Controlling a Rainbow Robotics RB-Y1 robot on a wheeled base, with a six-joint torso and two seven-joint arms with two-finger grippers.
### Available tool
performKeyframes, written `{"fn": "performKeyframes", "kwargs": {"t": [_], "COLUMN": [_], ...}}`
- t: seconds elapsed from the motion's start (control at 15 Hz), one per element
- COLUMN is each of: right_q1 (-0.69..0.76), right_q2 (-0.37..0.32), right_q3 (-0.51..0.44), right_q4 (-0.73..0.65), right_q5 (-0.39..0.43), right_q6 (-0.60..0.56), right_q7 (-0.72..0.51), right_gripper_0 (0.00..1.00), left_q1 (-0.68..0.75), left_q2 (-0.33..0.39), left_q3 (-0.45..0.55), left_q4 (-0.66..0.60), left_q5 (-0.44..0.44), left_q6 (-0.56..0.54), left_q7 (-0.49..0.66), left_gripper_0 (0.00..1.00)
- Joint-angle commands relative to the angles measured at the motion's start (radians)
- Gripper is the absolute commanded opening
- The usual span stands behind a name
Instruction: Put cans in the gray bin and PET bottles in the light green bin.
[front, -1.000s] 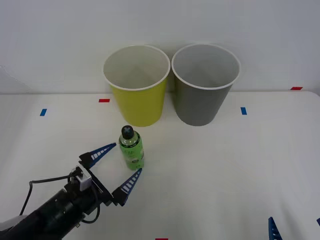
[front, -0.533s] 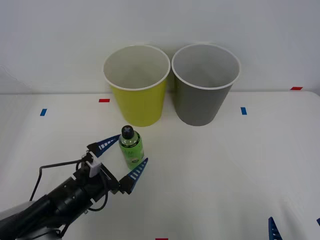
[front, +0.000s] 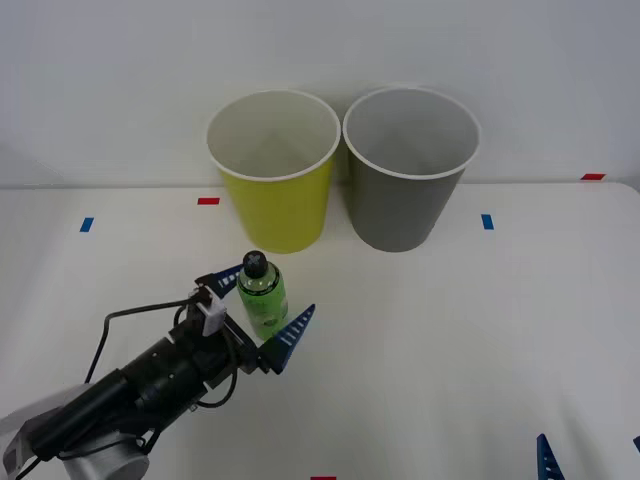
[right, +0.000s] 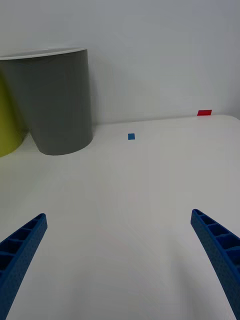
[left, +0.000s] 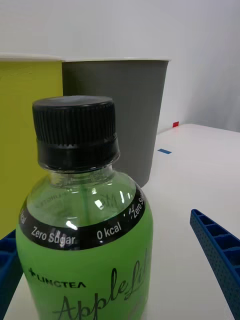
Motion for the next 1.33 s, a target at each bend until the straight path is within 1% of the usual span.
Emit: {"fn": "performKeyframes", "kwargs": {"t": [0.07, 0.13, 0.27, 0.33, 0.53, 0.8, 0.93, 1.0, 1.2, 1.33], "right_q1": [0.0, 0.0, 0.0, 0.0, 0.0, 0.0, 0.0, 0.0, 0.0, 0.0], "right_q2": [0.0, 0.0, 0.0, 0.0, 0.0, 0.0, 0.0, 0.0, 0.0, 0.0], "right_q3": [0.0, 0.0, 0.0, 0.0, 0.0, 0.0, 0.0, 0.0, 0.0, 0.0], "right_q4": [0.0, 0.0, 0.0, 0.0, 0.0, 0.0, 0.0, 0.0, 0.0, 0.0], "right_q5": [0.0, 0.0, 0.0, 0.0, 0.0, 0.0, 0.0, 0.0, 0.0, 0.0], "right_q6": [0.0, 0.0, 0.0, 0.0, 0.0, 0.0, 0.0, 0.0, 0.0, 0.0], "right_q7": [0.0, 0.0, 0.0, 0.0, 0.0, 0.0, 0.0, 0.0, 0.0, 0.0], "right_gripper_0": [1.0, 1.0, 1.0, 1.0, 1.0, 1.0, 1.0, 1.0, 1.0, 1.0], "left_q1": [-0.009, -0.009, -0.01, -0.015, -0.018, -0.018, -0.018, -0.02, -0.021, -0.021], "left_q2": [0.0, -0.001, -0.001, -0.001, -0.001, -0.004, 0.005, 0.02, 0.081, 0.101], "left_q3": [-0.001, 0.001, 0.001, -0.001, -0.001, -0.001, 0.001, 0.001, 0.046, 0.082], "left_q4": [0.001, -0.001, 0.001, 0.001, 0.001, -0.001, -0.022, -0.061, -0.211, -0.297], "left_q5": [0.009, 0.01, 0.009, 0.007, -0.001, -0.008, -0.013, -0.001, 0.012, 0.016], "left_q6": [0.002, 0.002, 0.002, 0.002, 0.002, 0.002, 0.005, 0.045, 0.194, 0.278], "left_q7": [-0.001, -0.001, -0.001, -0.001, -0.001, -0.001, 0.002, 0.004, 0.015, 0.024], "left_gripper_0": [1.0, 0.88, 0.12, 0.06, 0.03, 0.03, 0.01, 0.0, 0.01, 0.01]}}
